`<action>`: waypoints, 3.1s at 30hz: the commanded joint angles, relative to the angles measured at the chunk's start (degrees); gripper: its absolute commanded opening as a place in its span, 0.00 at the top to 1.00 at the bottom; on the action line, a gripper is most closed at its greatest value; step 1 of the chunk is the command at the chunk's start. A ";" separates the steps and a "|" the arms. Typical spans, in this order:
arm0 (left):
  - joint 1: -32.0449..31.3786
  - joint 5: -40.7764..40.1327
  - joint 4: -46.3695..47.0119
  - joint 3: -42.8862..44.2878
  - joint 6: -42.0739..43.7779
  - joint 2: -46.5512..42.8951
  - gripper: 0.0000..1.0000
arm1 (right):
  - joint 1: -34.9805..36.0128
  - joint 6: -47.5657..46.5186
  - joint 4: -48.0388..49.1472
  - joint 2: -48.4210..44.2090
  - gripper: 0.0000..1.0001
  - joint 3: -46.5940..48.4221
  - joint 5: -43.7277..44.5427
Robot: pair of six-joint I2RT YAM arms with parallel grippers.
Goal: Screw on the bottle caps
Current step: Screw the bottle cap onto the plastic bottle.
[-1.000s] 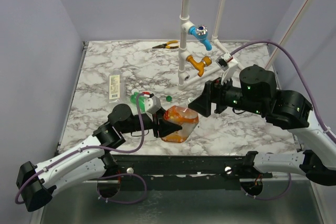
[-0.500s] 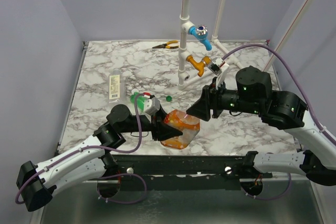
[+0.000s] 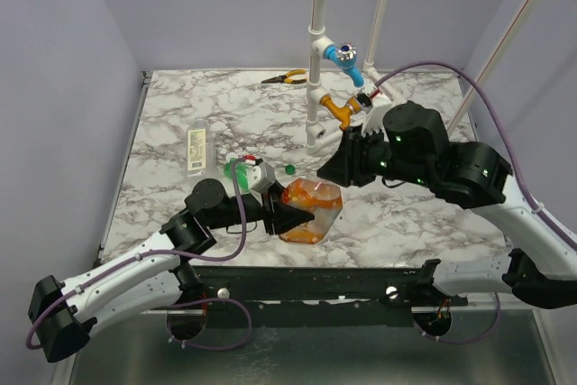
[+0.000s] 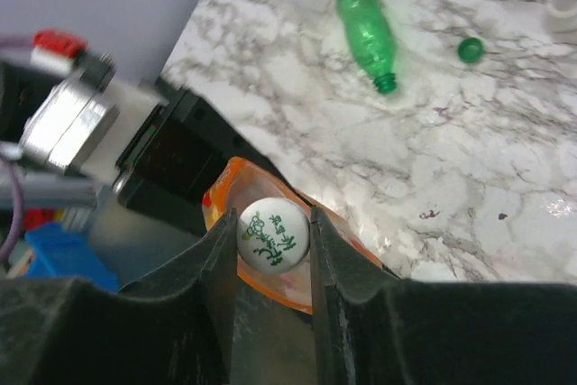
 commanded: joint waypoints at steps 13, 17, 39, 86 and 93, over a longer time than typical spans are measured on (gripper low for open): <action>-10.61 -47.59 -0.90 8.25 21.03 8.08 1.00 | 0.43 21.41 -2.82 17.30 0.76 5.92 17.42; -10.18 -41.05 -3.82 6.35 18.50 6.27 1.00 | 0.43 16.77 -1.52 13.38 0.28 5.73 18.87; 6.61 10.40 7.88 -3.29 -8.00 -0.80 1.00 | 0.35 -7.80 7.15 -4.88 0.22 -5.81 -2.90; 0.23 -35.64 -2.96 6.59 14.81 1.50 1.00 | 0.30 20.85 -2.02 23.83 0.96 9.19 17.63; 0.89 -25.72 -6.09 3.42 11.73 -0.01 1.00 | 0.35 9.70 4.61 15.02 0.24 6.20 17.45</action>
